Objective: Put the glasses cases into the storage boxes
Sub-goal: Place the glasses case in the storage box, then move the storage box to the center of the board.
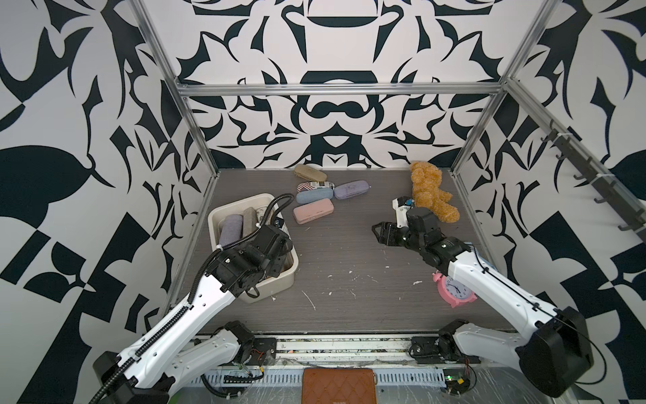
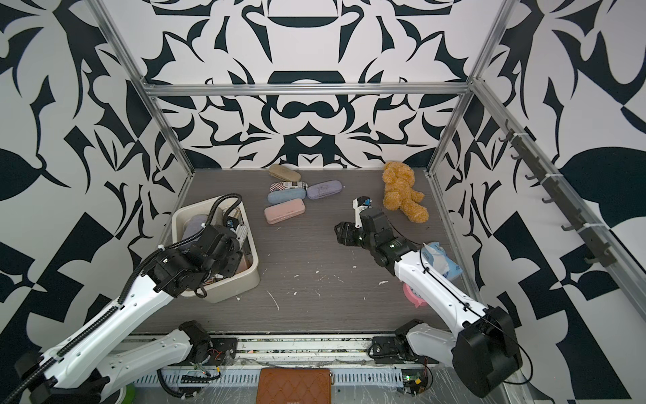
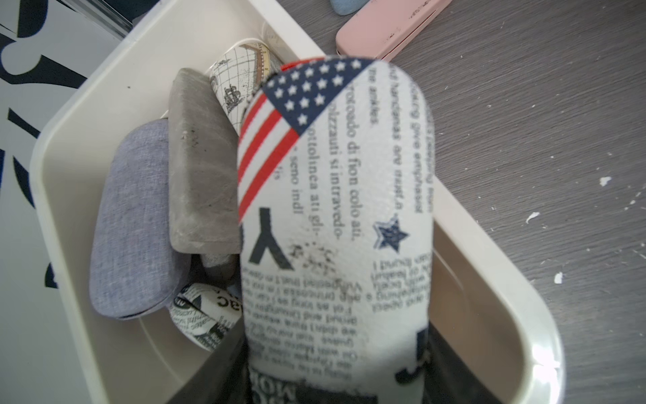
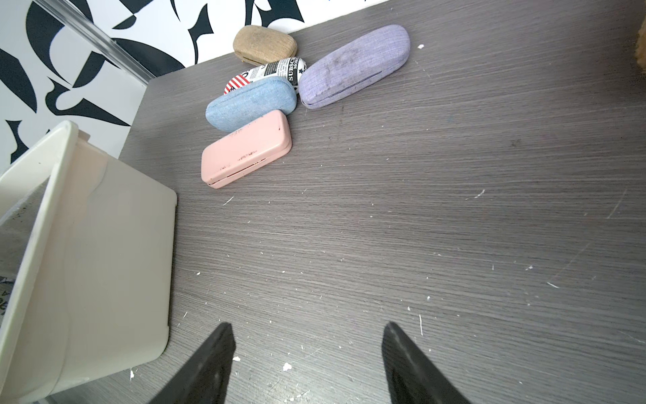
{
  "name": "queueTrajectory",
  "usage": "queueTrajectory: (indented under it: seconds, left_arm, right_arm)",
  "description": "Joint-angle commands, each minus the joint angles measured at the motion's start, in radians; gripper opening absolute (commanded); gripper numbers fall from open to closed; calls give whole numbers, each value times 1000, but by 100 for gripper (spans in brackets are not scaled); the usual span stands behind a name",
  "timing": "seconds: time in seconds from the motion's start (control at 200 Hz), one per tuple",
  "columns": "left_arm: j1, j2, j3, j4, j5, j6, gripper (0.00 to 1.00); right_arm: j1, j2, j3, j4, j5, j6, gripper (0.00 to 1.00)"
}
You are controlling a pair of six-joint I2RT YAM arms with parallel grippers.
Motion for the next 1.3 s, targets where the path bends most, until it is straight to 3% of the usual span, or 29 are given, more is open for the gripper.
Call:
queueTrajectory:
  seconds: [0.0,0.1,0.275,0.385,0.54,0.75,0.895,1.06,1.18,1.295]
  left_arm:
    - [5,-20,5,15,4,21,68]
    - [5,-14,34,-42,9,4,100]
    - [5,-13,164,-80,-11,23,99]
    - [3,74,291,-41,60,34,98]
    - [0,334,446,79,221,28,95]
    - [9,776,674,211,283,29,100]
    - [15,1044,893,213,224,-10,99]
    - [79,1266,1093,170,157,-161,99]
    - [121,1356,1128,172,163,-239,99]
    - [145,1354,1035,283,189,-252,100]
  right_arm:
    - [-3,-21,7,31,-20,12,70]
    - [-3,-17,7,37,-31,13,70]
    - [-3,-11,7,40,-30,7,70]
    - [-3,-2,9,43,-15,5,70]
    - [-4,5,-3,73,26,9,70]
    - [-12,43,-29,91,58,4,70]
    - [-15,47,-42,104,54,5,71]
    - [-19,32,-45,94,60,-4,72]
    - [-20,24,-58,101,56,-2,72]
    - [-20,23,-66,109,56,-1,72]
